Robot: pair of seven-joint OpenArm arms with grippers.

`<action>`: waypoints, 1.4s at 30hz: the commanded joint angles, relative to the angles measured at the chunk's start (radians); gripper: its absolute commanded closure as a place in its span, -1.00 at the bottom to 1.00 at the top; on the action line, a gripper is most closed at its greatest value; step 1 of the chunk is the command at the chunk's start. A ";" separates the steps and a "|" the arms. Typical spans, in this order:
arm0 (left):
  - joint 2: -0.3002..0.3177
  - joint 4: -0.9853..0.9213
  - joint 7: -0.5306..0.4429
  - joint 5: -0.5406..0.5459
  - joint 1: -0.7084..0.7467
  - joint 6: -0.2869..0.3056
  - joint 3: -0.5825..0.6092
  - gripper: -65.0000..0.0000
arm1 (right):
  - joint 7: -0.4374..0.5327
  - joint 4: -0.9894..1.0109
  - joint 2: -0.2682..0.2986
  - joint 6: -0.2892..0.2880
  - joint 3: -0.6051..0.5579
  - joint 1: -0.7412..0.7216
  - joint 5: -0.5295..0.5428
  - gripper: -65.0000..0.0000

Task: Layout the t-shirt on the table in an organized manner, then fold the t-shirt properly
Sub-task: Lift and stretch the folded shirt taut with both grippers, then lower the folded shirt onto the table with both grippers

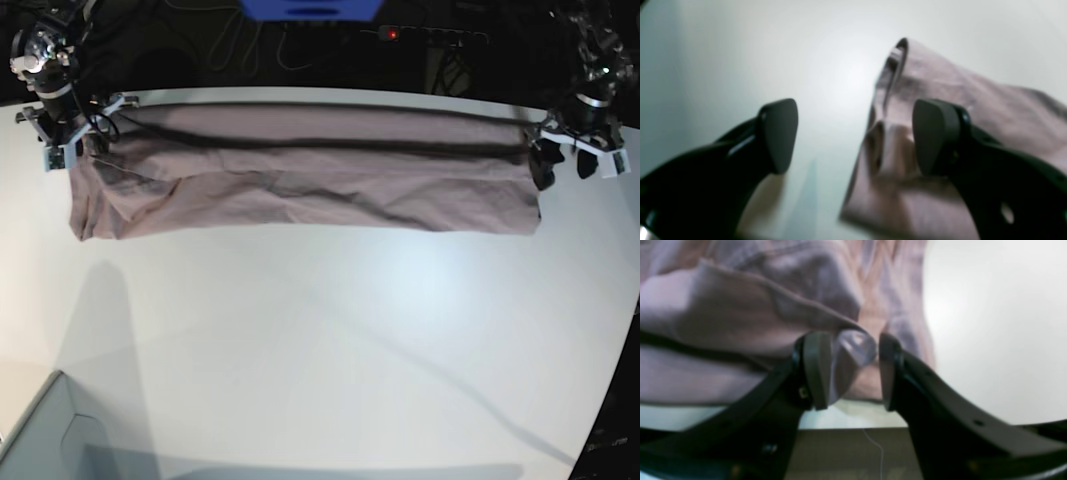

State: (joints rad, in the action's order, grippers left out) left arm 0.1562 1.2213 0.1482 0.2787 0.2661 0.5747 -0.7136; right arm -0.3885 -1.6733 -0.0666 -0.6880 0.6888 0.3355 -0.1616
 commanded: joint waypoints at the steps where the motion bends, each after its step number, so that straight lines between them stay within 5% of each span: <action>1: 0.010 -0.002 -0.029 0.015 -0.014 0.006 -0.002 -0.59 | 0.024 -0.027 -0.002 -0.010 0.004 -0.002 0.009 0.23; 14: 0.003 -0.166 -0.029 0.014 -0.104 0.006 0.068 -0.59 | 0.024 0.103 -0.009 -0.010 0.004 -0.128 0.006 0.23; 28: 0.001 -0.245 -0.028 0.014 -0.166 0.006 0.088 -0.55 | 0.029 0.332 0.064 -0.010 0.002 -0.218 0.006 0.24; 35: 0.001 -0.232 -0.028 0.014 -0.135 0.006 0.107 0.42 | 0.026 0.330 0.064 -0.010 0.001 -0.218 0.006 0.24; 40: 0.004 -0.240 -0.028 0.014 -0.127 0.006 0.104 0.69 | 0.026 0.330 0.064 -0.010 0.001 -0.218 0.006 0.24; 42: 0.003 -0.231 -0.028 0.014 -0.127 0.006 0.104 1.00 | 0.026 0.330 0.063 -0.010 0.001 -0.218 0.006 0.24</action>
State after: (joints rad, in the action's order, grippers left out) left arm 0.1516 0.9829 0.1005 0.3038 0.1356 0.5873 -0.6079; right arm -0.3584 -1.3304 -0.0113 -0.6868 0.6907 0.1196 -0.1600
